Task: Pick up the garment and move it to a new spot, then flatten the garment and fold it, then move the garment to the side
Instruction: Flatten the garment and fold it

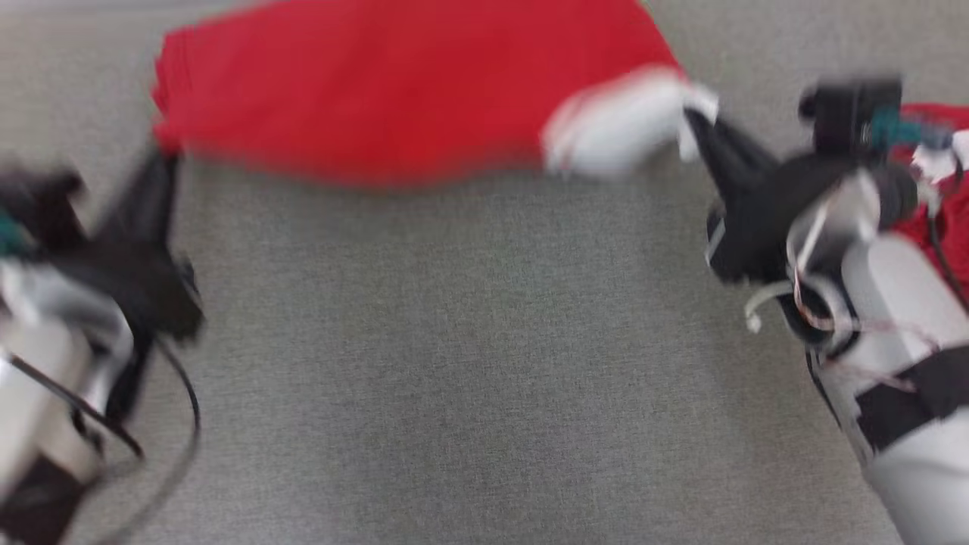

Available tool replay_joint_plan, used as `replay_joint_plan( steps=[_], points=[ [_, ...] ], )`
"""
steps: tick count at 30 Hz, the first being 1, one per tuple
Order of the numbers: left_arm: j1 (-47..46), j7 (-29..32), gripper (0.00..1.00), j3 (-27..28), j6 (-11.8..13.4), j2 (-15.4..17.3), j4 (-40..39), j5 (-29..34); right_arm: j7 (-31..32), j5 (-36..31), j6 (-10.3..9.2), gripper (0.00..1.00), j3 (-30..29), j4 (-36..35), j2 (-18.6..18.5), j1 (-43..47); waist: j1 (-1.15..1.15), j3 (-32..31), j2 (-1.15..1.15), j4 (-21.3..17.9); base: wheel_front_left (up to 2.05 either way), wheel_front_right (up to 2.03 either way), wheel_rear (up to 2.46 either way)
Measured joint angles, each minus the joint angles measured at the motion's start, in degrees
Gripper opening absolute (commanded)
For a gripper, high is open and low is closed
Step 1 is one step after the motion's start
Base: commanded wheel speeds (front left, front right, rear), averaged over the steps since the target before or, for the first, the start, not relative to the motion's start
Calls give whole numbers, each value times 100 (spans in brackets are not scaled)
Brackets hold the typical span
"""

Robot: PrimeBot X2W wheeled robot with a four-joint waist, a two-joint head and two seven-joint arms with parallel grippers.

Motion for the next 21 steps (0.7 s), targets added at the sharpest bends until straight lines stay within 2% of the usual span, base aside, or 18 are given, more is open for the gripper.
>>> replay_joint_plan(
  steps=[5,10,12,21],
  points=[
    [717,-102,0,-376,-69,-201,146,-138,-248,96,42,0,35,-12,-140,677,-1,-310,-1,5,0,0,0],
    [926,-158,0,-522,-65,-200,255,-88,-233,83,99,0,213,42,-201,1113,-2,-576,-2,5,0,0,0],
    [1082,-178,0,-630,-94,-214,265,-87,-149,57,124,0,281,47,-355,1290,-1,-781,-1,10,0,0,0],
    [1533,-234,0,-666,-1,-279,240,-105,79,-22,83,0,320,-55,-675,2030,-2,-1359,-2,60,0,0,0]
  ],
)
